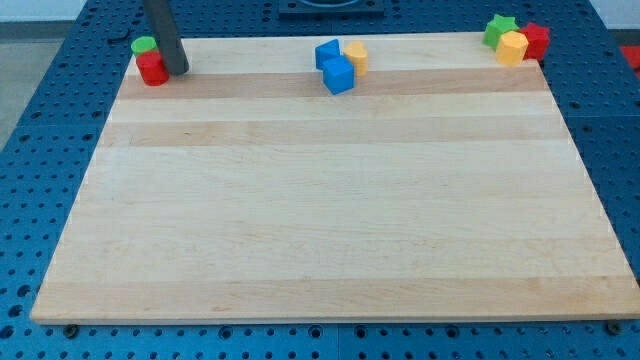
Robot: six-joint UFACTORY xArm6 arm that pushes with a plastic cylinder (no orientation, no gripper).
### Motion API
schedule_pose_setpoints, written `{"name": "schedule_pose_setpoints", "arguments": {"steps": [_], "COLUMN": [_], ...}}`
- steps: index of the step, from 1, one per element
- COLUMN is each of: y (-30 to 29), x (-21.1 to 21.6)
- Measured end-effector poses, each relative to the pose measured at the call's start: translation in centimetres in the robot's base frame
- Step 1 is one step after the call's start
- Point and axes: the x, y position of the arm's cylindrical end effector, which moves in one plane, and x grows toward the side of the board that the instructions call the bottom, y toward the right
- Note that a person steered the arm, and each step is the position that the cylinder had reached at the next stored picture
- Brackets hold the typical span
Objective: Push the green star and red star along with yellow hexagon towards the left
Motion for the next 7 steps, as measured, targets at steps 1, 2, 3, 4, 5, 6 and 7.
{"name": "schedule_pose_setpoints", "arguments": {"steps": [1, 2, 3, 4, 5, 6, 7], "y": [0.0, 1.2, 3.4, 3.9, 8.1, 11.8, 13.3], "x": [1.7, 5.2, 6.8, 8.4, 9.7, 10.0, 10.0]}}
